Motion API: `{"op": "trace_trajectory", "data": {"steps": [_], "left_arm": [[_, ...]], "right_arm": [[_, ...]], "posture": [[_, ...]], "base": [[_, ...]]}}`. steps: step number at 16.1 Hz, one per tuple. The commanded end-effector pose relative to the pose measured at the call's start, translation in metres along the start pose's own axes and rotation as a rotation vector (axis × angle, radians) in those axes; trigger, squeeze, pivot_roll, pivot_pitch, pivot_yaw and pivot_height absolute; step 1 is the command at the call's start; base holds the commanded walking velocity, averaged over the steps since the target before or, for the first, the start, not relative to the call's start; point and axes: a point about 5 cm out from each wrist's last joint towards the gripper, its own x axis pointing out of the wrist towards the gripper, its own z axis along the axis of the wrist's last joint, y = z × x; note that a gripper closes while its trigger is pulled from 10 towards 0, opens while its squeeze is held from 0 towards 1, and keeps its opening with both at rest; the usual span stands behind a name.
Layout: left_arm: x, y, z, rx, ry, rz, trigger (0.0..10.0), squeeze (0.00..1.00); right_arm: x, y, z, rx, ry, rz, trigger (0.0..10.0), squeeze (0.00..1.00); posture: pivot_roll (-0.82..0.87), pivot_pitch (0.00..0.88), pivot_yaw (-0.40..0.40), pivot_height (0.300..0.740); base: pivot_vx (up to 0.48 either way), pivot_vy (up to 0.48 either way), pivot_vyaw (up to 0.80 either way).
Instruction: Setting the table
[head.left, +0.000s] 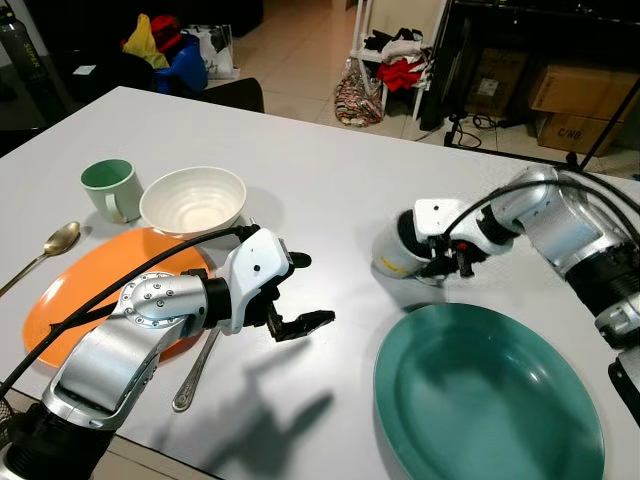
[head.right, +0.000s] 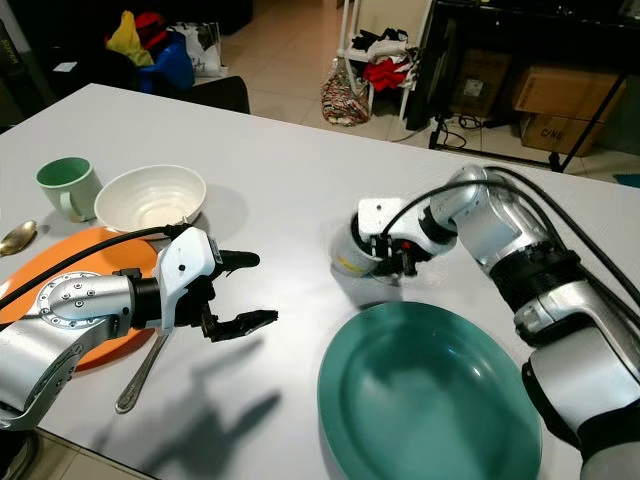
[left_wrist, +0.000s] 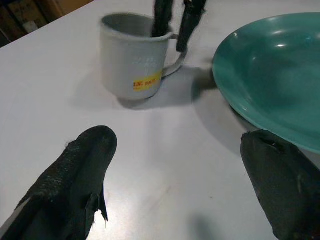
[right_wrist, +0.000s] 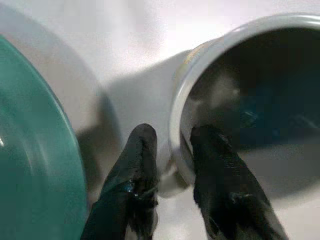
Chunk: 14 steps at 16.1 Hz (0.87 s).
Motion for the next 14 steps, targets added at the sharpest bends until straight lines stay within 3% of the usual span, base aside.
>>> {"op": "trace_trajectory", "data": {"steps": [1,4,6,9,10,11,12,14], "left_arm": [[0.002,0.0,0.001,0.01,0.005,-0.007,10.0,0.0],[0.004,0.002,0.003,0.011,-0.003,-0.003,10.0,0.0],[0.005,0.003,0.004,0.012,-0.006,-0.003,10.0,0.0],[0.004,0.002,0.005,-0.005,-0.033,0.024,10.0,0.0],[0.002,0.004,0.005,-0.022,-0.074,0.132,10.0,0.0],[0.003,0.008,0.005,-0.051,-0.097,0.253,10.0,0.0],[0.003,0.01,0.005,-0.062,-0.104,0.287,10.0,0.0],[0.005,0.016,0.011,-0.09,-0.169,0.448,10.0,0.0]], "right_arm": [[-0.01,-0.006,0.007,-0.028,-0.023,-0.026,10.0,1.0],[-0.023,-0.015,0.019,0.014,-0.102,-0.057,10.0,1.0],[-0.03,-0.015,0.019,0.0,-0.097,-0.052,10.0,1.0],[-0.054,-0.017,0.027,0.011,-0.217,-0.179,10.0,1.0],[-0.076,-0.018,0.032,0.076,-0.4,-0.466,10.0,1.0],[-0.078,-0.006,0.029,0.199,-0.48,-0.559,10.0,1.0],[-0.079,-0.002,0.027,0.237,-0.497,-0.59,10.0,1.0],[-0.06,0.033,0.016,0.466,-0.658,-0.797,10.0,1.0]], "posture": [[0.05,0.0,0.014,0.74],[0.04,0.0,0.013,0.74],[0.03,0.0,0.015,0.74],[0.04,0.0,0.003,0.74],[0.04,0.0,0.009,0.74],[0.04,0.0,0.018,0.74],[0.04,0.0,0.018,0.74],[0.04,0.0,0.065,0.74]], "base": [[0.0,0.0,0.0],[0.0,0.0,0.0],[0.0,0.0,0.0],[0.0,0.0,0.0],[0.0,0.0,0.0],[0.0,0.0,0.0],[0.0,0.0,0.0],[0.0,0.0,0.0]]}}
